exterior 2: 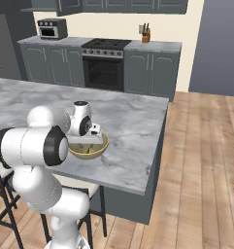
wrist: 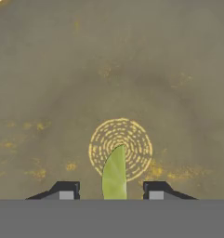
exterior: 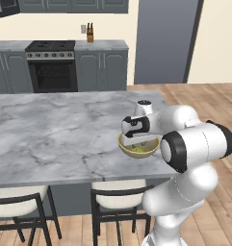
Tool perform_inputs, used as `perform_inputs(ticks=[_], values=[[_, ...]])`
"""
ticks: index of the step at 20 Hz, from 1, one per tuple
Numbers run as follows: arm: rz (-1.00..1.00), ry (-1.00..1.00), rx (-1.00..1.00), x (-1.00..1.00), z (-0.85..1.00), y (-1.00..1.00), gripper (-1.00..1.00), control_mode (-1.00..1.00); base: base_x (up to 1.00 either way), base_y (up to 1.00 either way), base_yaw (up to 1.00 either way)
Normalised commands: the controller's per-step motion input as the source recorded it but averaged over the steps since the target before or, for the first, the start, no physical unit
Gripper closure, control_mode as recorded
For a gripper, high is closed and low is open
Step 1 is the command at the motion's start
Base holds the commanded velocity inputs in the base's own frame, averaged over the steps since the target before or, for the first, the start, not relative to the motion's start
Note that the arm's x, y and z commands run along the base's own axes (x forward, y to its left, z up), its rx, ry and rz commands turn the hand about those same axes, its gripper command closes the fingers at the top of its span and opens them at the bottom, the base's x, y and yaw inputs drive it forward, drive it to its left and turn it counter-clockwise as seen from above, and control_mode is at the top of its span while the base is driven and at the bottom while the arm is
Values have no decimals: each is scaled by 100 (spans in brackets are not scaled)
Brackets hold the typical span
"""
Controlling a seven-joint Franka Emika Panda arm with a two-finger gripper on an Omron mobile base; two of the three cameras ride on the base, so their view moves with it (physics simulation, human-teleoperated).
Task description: There is a bowl on the dining counter. Grab a lemon wedge from the fridge and place it in the bowl. Then get the liquor bottle and glass cup from the cabinet and place them next to the bowl.
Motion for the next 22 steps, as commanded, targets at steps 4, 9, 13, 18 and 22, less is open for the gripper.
perform_inputs(ticks=[4,9,13,18,22], values=[[0,-18,0,-6,33,-8,-100,-100,0,0,0],[0,-26,0,-32,78,-10,-100,-100,0,0,0],[0,-26,1,-43,100,-3,-100,-100,0,0,0],[0,-18,2,-76,100,-3,-100,-100,0,0,0],[0,-9,0,-100,100,-4,-100,-100,0,0,0]])
